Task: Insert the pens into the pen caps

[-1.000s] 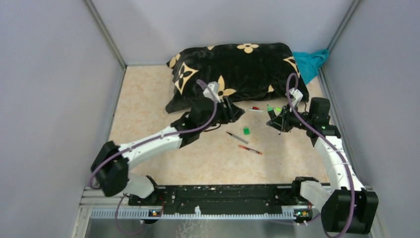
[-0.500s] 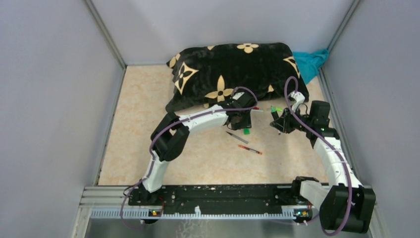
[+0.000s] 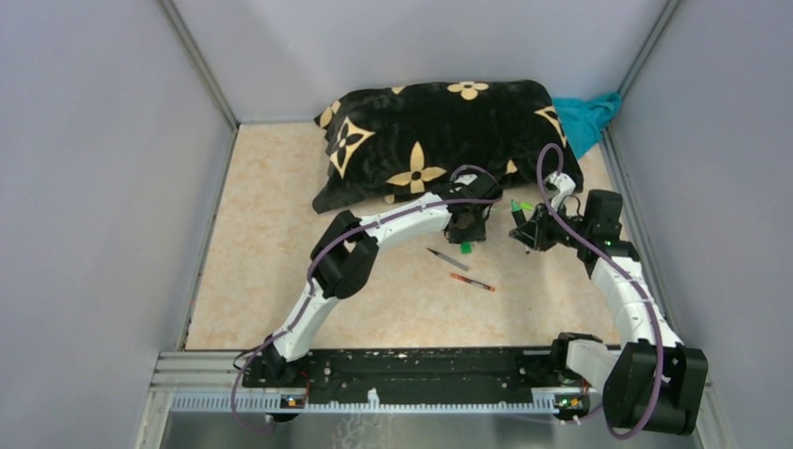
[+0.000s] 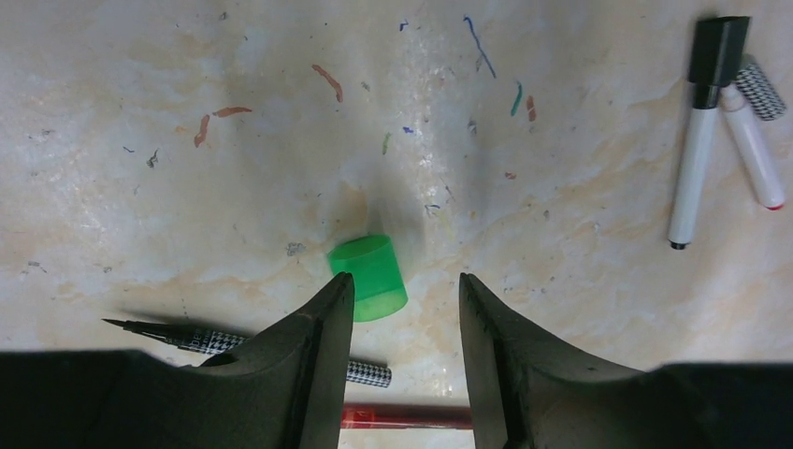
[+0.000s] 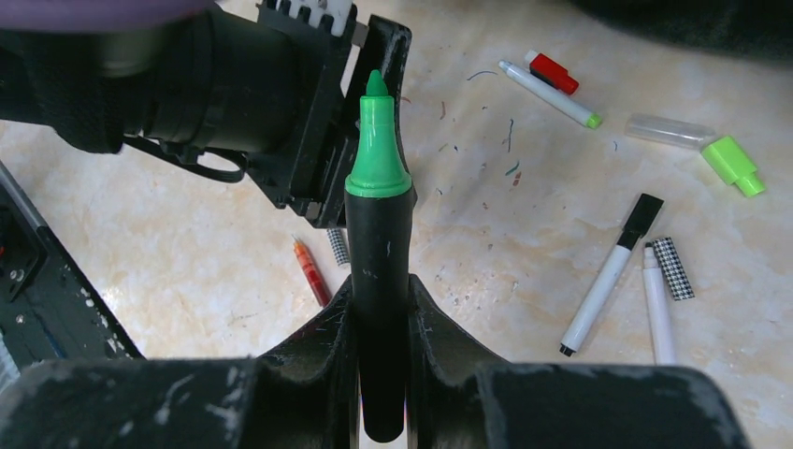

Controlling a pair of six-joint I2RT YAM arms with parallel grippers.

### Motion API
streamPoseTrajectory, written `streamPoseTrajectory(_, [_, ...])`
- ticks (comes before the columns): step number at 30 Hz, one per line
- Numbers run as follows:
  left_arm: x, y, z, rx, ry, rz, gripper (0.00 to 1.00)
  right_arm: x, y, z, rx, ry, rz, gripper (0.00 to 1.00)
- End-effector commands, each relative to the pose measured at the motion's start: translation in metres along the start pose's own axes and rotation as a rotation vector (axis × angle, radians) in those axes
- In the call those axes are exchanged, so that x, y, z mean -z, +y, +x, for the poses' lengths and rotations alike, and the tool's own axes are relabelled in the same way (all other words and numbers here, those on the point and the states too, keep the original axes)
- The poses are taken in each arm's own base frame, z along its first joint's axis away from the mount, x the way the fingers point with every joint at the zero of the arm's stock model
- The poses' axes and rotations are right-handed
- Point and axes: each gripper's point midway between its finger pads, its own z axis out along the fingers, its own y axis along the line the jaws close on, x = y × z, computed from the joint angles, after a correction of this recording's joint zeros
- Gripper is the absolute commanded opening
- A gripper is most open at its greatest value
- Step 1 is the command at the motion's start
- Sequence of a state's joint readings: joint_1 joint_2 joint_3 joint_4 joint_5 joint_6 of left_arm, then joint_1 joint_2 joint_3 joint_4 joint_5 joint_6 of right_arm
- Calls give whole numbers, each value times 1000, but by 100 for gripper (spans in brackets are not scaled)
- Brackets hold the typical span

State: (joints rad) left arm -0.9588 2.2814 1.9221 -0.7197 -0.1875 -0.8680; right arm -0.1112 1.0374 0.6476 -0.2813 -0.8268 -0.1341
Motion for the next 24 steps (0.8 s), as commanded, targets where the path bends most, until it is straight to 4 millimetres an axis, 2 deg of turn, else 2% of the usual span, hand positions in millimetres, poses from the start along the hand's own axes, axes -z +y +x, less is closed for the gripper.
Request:
streamPoseTrajectory(1, [-1,28,12,54,28,-168,50,1,-4,-8,20,-36,-3,0])
streamPoseTrajectory(5, [-1,28,7,42,5,-173,50,2,-5,-9,17,-38,0,0])
streamPoseTrajectory(12, [-12,27,14,36,30,-170,50,2,-5,-8,12,-39,-2,0])
streamPoseTrajectory(18, [-20,25,15,19,36,-165,42,2,-6,-10,11,-43,-1,0])
streamPoseTrajectory(24, [-27,31,21,-24,61,-199,41,3,-6,-10,11,-45,-2,0])
